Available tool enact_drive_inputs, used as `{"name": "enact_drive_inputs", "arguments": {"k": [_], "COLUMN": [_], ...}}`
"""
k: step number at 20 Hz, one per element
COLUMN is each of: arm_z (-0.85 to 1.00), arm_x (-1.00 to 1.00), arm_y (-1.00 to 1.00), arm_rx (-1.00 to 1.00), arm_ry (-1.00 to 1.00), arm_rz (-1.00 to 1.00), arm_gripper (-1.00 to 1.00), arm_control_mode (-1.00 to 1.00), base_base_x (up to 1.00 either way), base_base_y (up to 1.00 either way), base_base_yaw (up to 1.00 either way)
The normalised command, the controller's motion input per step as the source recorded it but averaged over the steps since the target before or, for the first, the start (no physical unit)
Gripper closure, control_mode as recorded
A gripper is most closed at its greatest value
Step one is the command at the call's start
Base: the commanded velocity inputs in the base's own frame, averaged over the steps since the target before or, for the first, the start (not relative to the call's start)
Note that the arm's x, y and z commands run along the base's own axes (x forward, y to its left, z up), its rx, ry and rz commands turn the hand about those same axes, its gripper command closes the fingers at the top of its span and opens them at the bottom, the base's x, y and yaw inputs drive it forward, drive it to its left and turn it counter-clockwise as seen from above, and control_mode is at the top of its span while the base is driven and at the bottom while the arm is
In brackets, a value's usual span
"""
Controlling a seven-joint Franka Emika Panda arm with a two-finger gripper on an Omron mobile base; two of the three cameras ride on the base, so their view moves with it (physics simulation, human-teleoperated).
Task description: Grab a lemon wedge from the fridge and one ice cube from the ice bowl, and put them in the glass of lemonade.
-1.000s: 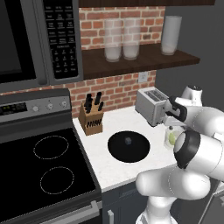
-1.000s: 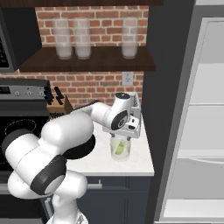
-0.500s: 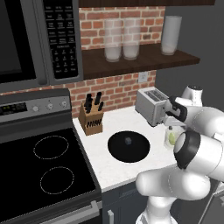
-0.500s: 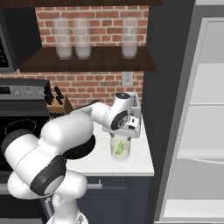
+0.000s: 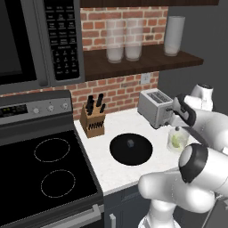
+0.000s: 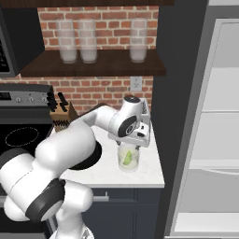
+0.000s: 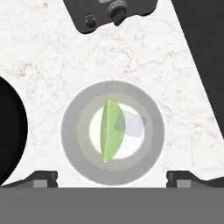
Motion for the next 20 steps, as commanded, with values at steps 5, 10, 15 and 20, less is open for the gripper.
{"name": "enact_drive_inputs", "arguments": {"k": [5, 10, 15, 20], "arm_z": [0.42, 0.54, 0.58, 0.46], "arm_x": [-0.36, -0.48, -0.25, -0.14], "arm_y": [0.00, 0.21, 0.64, 0.61], "arm_rx": [0.10, 0.07, 0.00, 0.00], "arm_ry": [-0.07, -0.08, 0.00, 0.00], "arm_rz": [0.00, 0.00, 0.02, 0.07], "arm_gripper": [-1.00, -1.00, -1.00, -1.00], "arm_control_mode": [-1.00, -1.00, -1.00, -1.00], "base_base_x": [0.00, 0.00, 0.00, 0.00], "base_base_y": [0.00, 0.00, 0.00, 0.00], "base_base_yaw": [0.00, 0.00, 0.00, 0.00]}}
